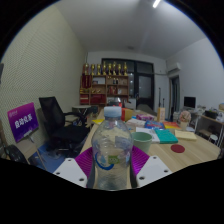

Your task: Pour water

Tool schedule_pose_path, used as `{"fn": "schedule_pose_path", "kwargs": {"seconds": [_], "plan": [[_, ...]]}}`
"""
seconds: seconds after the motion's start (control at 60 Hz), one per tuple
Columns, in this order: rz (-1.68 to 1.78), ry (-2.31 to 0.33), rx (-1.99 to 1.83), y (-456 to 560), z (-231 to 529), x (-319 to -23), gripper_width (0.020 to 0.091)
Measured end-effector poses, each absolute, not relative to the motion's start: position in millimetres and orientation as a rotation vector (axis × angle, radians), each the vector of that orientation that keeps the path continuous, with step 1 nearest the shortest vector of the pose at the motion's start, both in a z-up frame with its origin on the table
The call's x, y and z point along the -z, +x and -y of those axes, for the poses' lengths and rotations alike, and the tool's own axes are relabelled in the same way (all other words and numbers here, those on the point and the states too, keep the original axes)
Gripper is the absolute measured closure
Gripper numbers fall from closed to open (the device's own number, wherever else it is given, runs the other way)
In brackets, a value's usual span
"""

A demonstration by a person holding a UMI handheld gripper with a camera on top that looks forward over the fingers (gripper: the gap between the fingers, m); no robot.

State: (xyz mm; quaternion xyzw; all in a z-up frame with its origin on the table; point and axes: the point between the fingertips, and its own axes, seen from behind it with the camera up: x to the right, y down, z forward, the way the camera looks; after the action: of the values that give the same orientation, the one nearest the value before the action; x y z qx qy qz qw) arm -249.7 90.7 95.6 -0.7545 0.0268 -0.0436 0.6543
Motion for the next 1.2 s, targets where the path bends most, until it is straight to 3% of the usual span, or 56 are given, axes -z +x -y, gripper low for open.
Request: {"fn": "schedule_pose_path", "kwargs": {"seconds": [0.183,0.283,0.317,0.417,0.433,0.65,0.95,1.083,1.2], "plan": [[-0.131,-1.814,-0.185,-284,-122,-102,0.0690],[-0.394,-1.775,-0.620,-313,-138,-154,0.0690],[-0.519,-1.725,-0.752,-323,-140,-175,0.0688],[-0.877,-1.579,-1.104,-287,-177,-184,0.0690],[-0.944,-1.550,-1.153,-293,-171,-197,0.0690],[-1.472,-1.065,-1.671,-263,-199,-203,0.0692],[-1.610,-0.694,-1.746,-242,-197,-226,0.0688],[-1.546,-0.839,-1.662,-250,-196,-229,0.0691],[-1.195,-1.167,-1.439,-250,-188,-272,0.0691]]}}
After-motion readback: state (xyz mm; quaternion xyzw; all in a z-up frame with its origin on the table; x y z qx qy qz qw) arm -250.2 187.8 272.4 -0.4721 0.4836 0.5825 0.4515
